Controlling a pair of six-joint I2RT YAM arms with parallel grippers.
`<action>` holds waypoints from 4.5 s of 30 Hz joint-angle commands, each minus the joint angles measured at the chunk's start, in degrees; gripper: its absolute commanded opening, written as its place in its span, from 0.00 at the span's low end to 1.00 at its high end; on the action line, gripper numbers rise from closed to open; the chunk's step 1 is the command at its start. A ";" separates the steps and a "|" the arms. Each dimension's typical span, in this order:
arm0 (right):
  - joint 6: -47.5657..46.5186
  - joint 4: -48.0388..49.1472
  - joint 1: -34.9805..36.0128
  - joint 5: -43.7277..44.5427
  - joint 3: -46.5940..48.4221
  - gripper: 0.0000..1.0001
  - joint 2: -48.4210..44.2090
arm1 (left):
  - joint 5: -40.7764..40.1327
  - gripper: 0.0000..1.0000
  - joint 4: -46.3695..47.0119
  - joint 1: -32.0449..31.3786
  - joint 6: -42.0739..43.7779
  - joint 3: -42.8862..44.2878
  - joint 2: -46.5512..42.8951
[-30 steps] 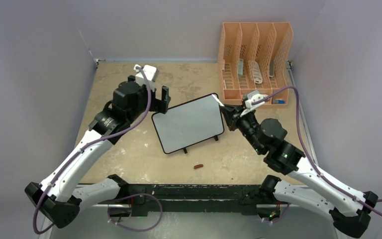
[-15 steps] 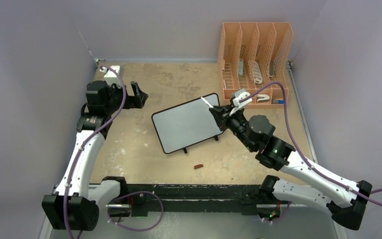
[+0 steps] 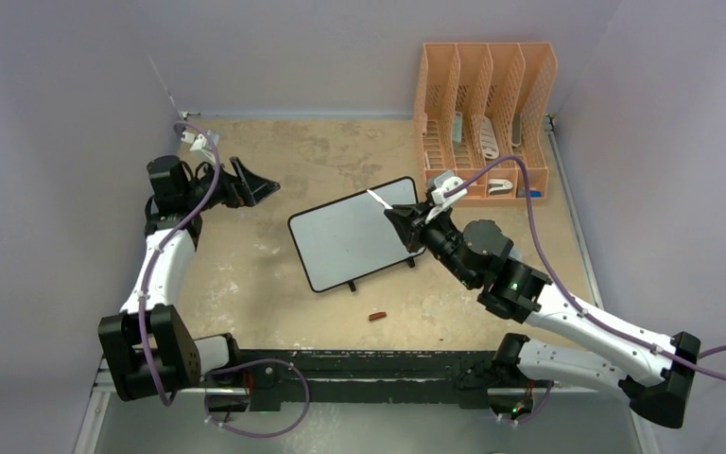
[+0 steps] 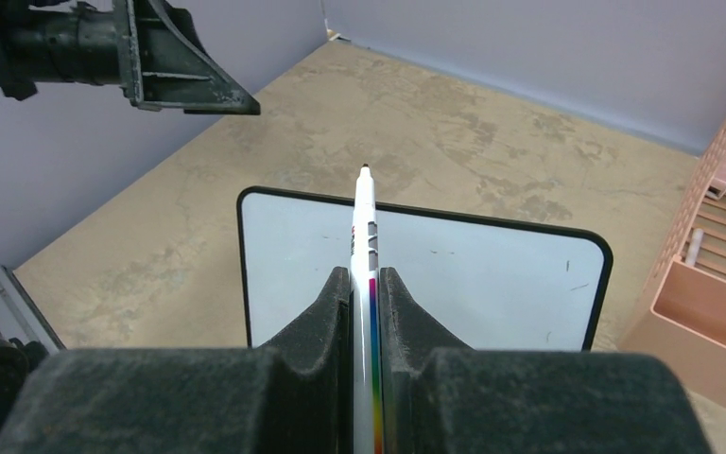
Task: Write a sentence on the whiteboard
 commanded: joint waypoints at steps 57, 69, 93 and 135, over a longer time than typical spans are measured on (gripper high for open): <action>2.60 8.85 16.06 8.56 0.96 0.00 14.01 | 32.38 0.00 18.54 -10.22 4.92 -4.03 10.50; 5.25 6.98 24.10 24.15 7.33 0.00 25.08 | 25.60 0.00 13.26 -13.49 7.87 -5.53 6.79; 10.53 2.43 25.60 29.40 8.65 0.00 26.62 | 18.05 0.00 5.02 -16.47 11.95 -6.61 3.04; 10.51 -0.85 25.48 34.99 16.35 0.00 35.17 | 18.74 0.00 4.49 -17.01 12.44 -5.81 4.22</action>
